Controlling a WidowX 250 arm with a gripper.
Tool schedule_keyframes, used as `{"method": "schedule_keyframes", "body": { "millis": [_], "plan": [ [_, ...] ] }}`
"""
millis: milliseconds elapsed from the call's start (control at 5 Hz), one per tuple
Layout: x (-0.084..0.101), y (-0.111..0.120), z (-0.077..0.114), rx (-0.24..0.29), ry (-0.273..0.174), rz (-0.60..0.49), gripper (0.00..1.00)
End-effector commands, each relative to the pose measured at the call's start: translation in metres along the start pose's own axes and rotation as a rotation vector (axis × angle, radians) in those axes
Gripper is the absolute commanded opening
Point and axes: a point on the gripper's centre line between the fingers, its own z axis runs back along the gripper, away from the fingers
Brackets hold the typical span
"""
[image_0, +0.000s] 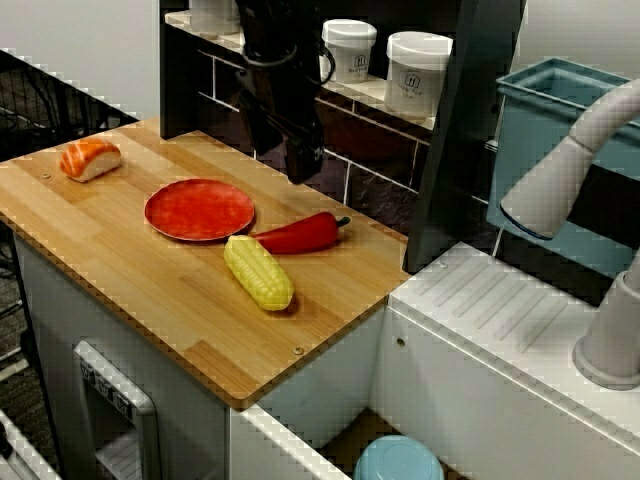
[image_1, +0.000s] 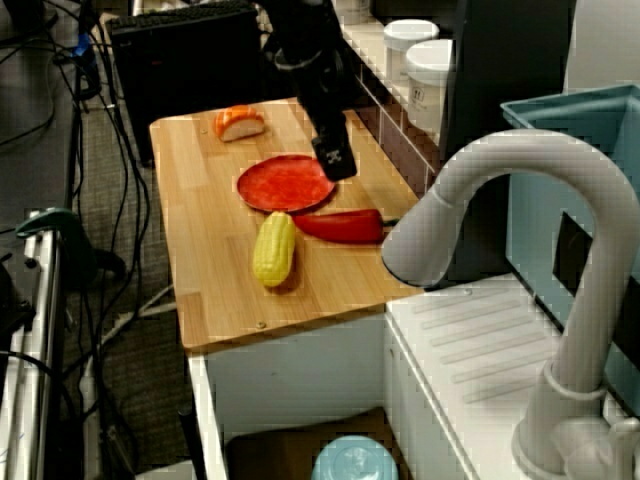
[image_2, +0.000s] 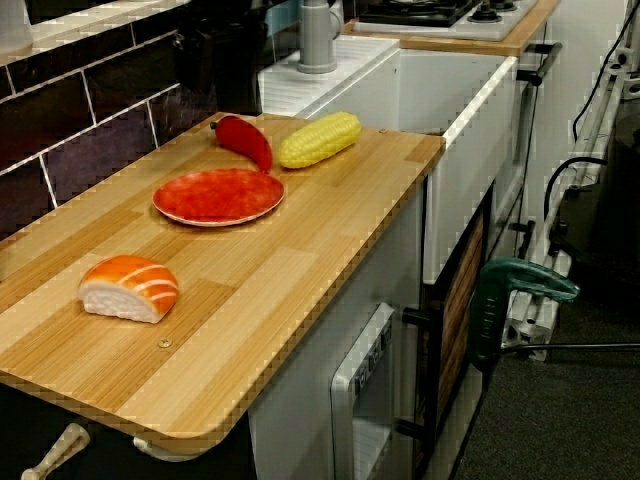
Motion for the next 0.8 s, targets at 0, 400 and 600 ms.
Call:
{"method": "schedule_keyframes", "body": {
  "millis": [0, 400, 600],
  "plan": [
    [-0.014, -0.011, 0.005, -0.005, -0.009, -0.019, 1.0],
    [-0.019, -0.019, -0.002, -0.025, 0.03, -0.018, 1.0],
    [-0.021, -0.021, -0.006, -0.043, 0.055, -0.026, 1.0]
  ]
}}
